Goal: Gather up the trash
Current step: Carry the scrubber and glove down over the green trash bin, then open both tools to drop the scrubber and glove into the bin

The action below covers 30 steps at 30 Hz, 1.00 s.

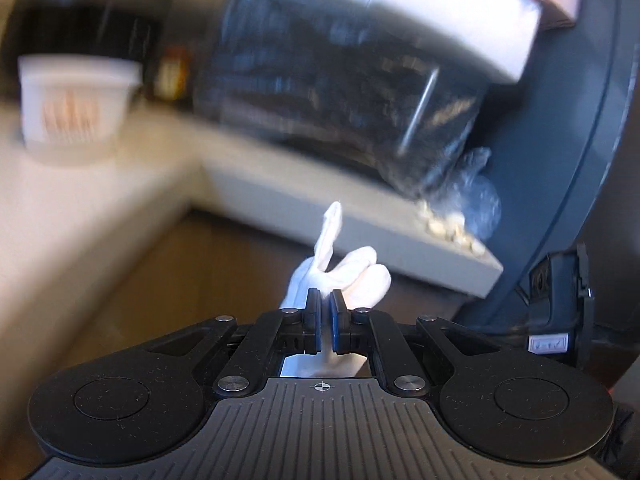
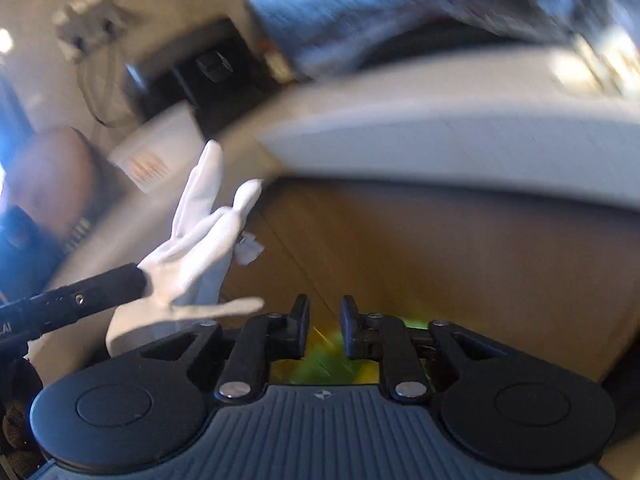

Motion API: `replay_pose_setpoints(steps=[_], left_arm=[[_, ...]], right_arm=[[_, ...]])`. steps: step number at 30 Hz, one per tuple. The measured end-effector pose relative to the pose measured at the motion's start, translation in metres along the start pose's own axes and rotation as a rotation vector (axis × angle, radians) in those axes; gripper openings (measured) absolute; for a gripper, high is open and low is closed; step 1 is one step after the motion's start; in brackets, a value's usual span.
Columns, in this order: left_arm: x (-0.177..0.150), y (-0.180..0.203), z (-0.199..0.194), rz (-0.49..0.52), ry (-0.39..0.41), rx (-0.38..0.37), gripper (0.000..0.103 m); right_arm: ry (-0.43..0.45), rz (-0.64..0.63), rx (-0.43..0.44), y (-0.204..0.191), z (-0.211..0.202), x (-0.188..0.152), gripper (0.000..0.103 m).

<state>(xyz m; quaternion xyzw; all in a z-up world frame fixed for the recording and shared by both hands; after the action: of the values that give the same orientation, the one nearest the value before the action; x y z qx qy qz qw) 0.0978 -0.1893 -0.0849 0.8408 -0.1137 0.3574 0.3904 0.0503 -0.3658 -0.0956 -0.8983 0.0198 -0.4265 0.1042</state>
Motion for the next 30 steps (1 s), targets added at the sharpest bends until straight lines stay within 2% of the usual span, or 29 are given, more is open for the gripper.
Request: replay_pose_setpoints(steps=[2,8,14,18,21,23,27,30], left_arm=[[-0.024,-0.019,0.024,-0.068,-0.046,0.012,0.008],[-0.087,-0.076,0.083,-0.237,-0.209,0.127,0.008],[-0.110,-0.109,0.117,-0.307,-0.264,0.188,0.008],[-0.125,-0.125,0.150,-0.365,-0.327,0.182,0.009],[-0.141,-0.140,0.171,-0.371,-0.368,0.220,0.015],[-0.150,-0.146,0.178,-0.374,-0.388,0.247,0.016],[-0.162,-0.160,0.179,-0.438,-0.415,0.257,0.016],[-0.166,-0.167,0.171,-0.441,-0.409,0.292,0.016]], right_arm=[[-0.048,0.015,-0.014,0.015,0.009,-0.023,0.013],[-0.162,0.133,-0.012,0.057,0.037,-0.078,0.012],[-0.194,0.130,-0.018,0.061,0.054,-0.094,0.012],[-0.214,0.117,-0.046,0.063,0.057,-0.101,0.013],[-0.223,0.105,-0.077,0.064,0.059,-0.102,0.020],[-0.237,0.092,-0.110,0.064,0.061,-0.105,0.033],[-0.270,0.096,-0.141,0.071,0.064,-0.112,0.037],[-0.305,0.095,-0.159,0.073,0.068,-0.117,0.042]])
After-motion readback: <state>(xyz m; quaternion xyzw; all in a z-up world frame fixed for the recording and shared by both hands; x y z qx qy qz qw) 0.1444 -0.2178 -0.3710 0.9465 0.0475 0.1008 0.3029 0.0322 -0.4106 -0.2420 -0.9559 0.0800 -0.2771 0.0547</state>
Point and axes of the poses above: each gripper's, at about its wrist camera, not at the fingertips, and z roughly the way its jaws point, y to its right, x to its top, the point moved 4 cm from there along z, roughly the way its jaws point, and after that the axes turned 15 degrees about -z, right-handed, at the moved point
